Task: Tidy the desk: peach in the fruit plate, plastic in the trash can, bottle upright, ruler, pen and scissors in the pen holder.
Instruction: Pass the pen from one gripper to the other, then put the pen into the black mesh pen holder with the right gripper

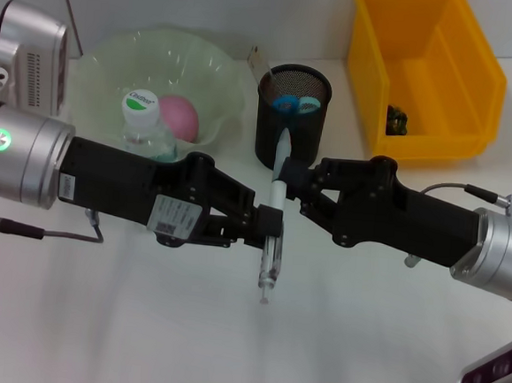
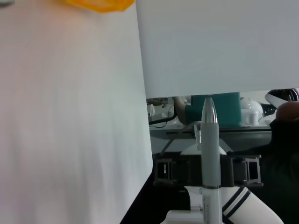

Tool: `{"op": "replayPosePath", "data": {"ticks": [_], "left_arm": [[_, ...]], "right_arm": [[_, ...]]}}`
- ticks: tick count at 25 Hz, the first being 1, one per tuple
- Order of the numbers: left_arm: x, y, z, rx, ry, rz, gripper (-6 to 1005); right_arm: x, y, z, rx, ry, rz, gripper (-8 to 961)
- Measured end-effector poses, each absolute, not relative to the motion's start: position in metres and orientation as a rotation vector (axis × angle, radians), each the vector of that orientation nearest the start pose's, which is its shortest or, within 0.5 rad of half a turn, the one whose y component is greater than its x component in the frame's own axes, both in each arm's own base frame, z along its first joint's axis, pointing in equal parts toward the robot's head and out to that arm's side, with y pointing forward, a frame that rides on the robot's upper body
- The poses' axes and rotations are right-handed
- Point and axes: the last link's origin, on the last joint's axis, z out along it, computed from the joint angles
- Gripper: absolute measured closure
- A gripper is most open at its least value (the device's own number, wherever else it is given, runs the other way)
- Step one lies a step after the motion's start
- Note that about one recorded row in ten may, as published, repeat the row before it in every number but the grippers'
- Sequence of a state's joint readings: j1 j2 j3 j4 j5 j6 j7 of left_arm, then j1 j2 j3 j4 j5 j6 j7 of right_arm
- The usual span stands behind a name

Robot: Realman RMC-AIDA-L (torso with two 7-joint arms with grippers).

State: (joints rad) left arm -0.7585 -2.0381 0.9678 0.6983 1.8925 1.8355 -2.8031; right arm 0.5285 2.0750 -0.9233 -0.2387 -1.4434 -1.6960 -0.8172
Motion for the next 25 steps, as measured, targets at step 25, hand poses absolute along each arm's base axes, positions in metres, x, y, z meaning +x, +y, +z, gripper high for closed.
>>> {"op": "replayPosePath", "data": {"ticks": [25], "left_arm": [[-0.181, 0.330, 0.012, -2.931, -1.686, -0.762, 413]], "right_arm": [[0.246, 0.306, -0.006, -1.808, -1.004, 0.591, 818]]}}
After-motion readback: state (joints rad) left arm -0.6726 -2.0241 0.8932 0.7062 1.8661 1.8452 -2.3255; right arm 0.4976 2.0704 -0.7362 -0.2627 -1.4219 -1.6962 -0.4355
